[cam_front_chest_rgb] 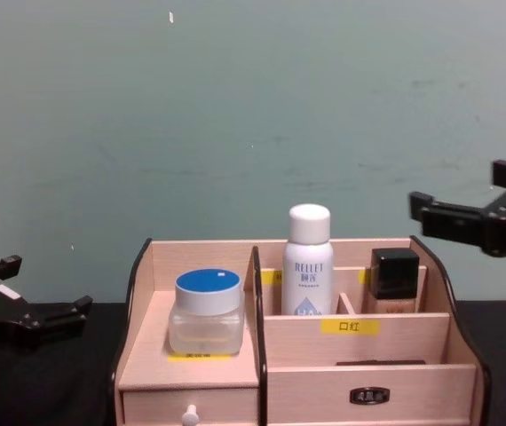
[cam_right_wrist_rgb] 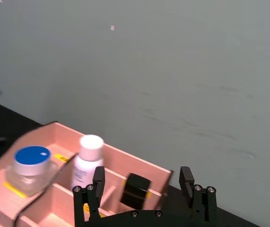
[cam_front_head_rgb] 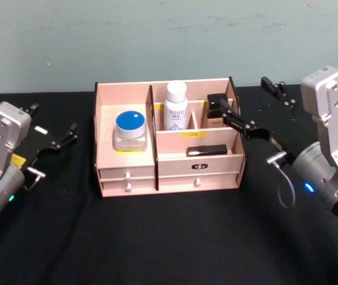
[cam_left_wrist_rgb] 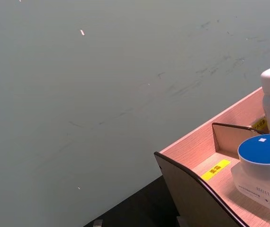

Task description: Pick up the facial cleanser and watermelon frost from the table and place them into the tiered storage box.

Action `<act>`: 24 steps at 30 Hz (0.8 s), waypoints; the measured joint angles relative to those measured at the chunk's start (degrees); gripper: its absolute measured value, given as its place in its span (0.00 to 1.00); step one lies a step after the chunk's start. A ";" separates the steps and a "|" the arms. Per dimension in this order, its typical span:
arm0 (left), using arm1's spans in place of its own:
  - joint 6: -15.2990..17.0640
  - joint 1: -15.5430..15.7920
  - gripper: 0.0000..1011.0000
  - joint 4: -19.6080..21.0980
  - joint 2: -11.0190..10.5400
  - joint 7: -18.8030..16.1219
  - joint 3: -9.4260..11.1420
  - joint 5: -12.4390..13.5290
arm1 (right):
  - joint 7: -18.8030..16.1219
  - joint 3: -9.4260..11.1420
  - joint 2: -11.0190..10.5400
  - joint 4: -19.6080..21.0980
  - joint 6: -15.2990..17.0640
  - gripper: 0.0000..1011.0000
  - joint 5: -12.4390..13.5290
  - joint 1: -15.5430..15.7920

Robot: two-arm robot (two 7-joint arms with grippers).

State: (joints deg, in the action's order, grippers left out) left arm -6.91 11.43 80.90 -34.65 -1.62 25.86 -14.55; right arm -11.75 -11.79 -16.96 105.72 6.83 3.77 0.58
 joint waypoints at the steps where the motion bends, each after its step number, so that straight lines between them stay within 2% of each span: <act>1: 0.00 0.00 1.00 0.00 0.00 0.00 0.00 0.00 | 0.38 0.57 0.09 -0.18 -0.28 0.99 -0.26 0.24; 13: 0.00 0.00 1.00 0.00 0.00 0.00 0.00 0.00 | 3.23 5.55 1.31 -2.82 -1.98 0.99 -2.12 1.81; 24: 0.00 0.00 1.00 0.00 0.00 0.00 0.00 0.00 | 3.58 7.51 3.22 -7.01 -1.20 0.99 -2.64 1.01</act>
State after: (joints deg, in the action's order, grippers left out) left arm -6.91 11.43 80.90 -34.64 -1.62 25.86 -14.55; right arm -8.17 -4.28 -13.74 98.71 5.63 1.13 1.58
